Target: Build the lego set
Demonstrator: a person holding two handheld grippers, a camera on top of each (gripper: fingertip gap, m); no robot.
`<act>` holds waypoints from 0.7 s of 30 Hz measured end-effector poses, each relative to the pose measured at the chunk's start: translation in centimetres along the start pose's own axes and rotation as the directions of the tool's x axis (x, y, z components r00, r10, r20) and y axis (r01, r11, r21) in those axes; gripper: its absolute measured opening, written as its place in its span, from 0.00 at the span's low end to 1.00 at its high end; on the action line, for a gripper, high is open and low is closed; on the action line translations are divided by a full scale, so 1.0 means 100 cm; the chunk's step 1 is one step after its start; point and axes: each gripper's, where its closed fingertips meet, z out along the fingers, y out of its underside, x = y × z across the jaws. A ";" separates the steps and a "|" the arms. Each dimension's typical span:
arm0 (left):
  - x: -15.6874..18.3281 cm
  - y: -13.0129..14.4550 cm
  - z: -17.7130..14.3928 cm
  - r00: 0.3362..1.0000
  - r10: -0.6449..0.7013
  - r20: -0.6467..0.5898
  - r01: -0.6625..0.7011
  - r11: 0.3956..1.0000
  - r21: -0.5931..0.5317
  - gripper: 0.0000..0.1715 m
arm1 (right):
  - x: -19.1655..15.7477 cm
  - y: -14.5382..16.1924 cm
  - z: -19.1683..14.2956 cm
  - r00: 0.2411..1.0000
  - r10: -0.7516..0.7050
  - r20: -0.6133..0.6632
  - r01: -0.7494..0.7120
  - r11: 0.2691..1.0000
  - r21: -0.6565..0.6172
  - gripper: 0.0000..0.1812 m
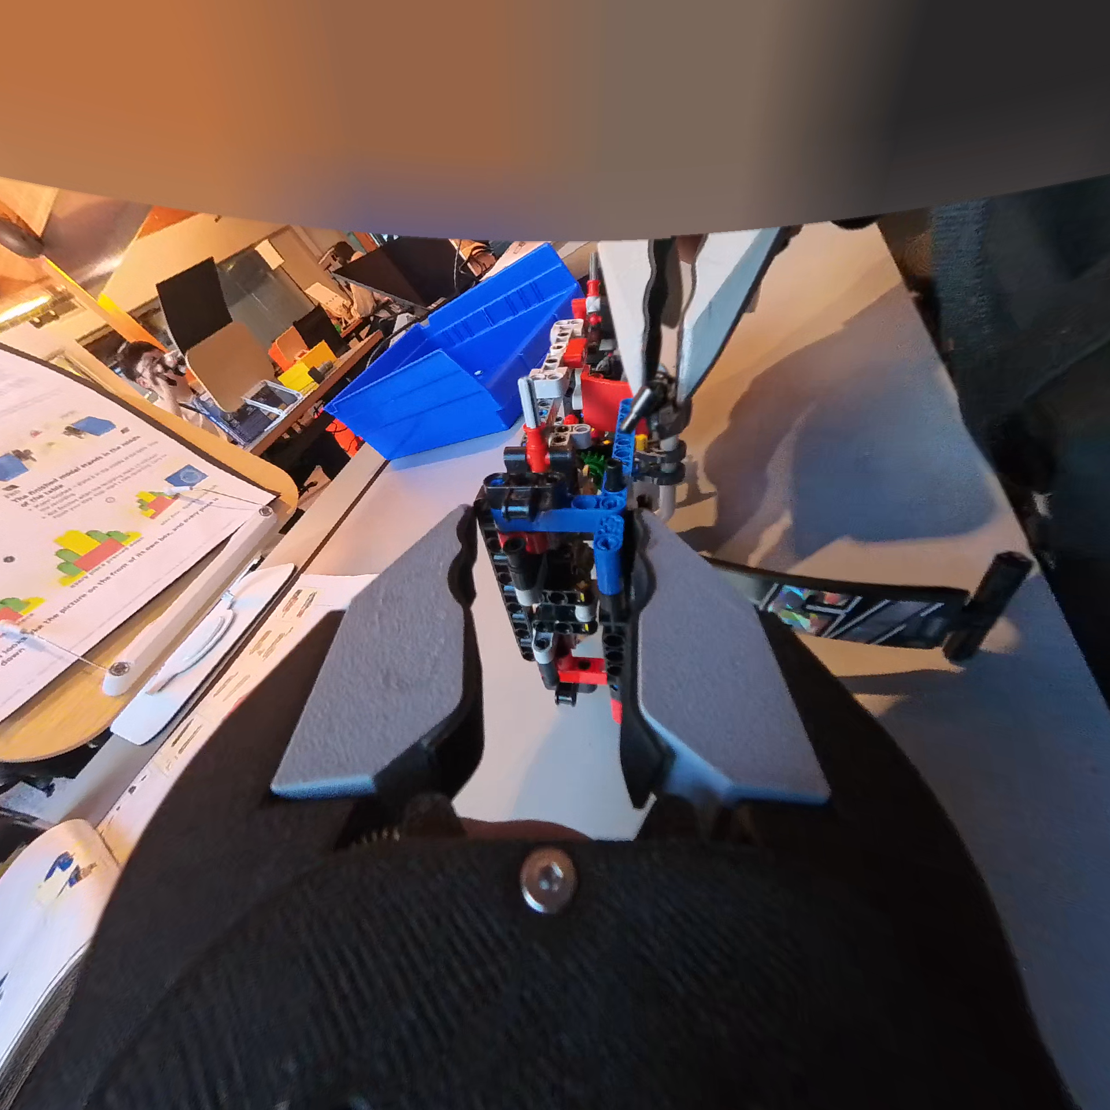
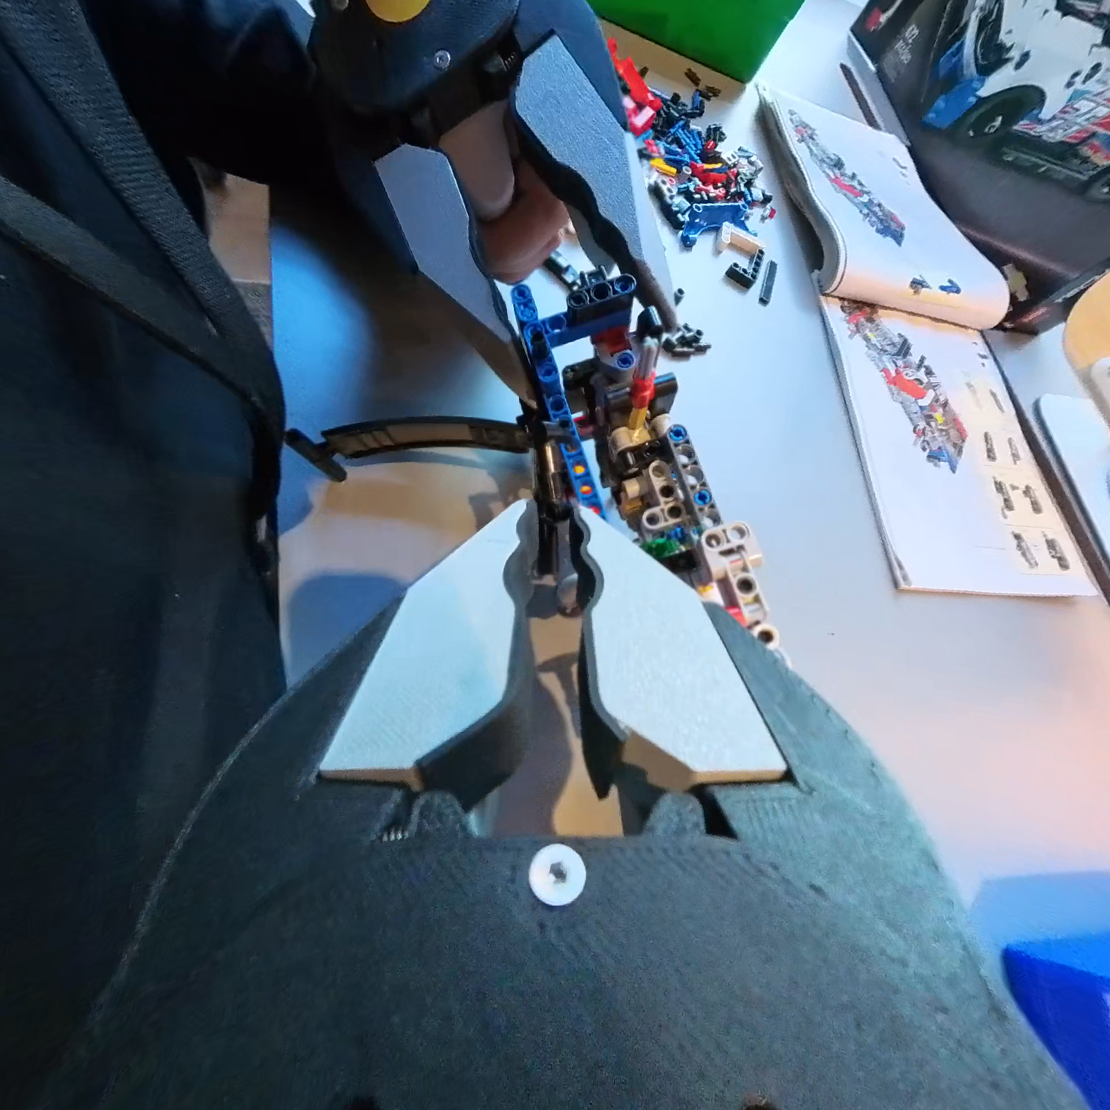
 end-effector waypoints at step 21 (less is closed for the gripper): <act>0.020 -0.055 -0.029 0.987 -0.158 -0.025 0.154 0.982 -0.110 0.20 | -0.010 0.007 -0.027 0.996 0.072 0.060 -0.079 0.989 0.127 0.04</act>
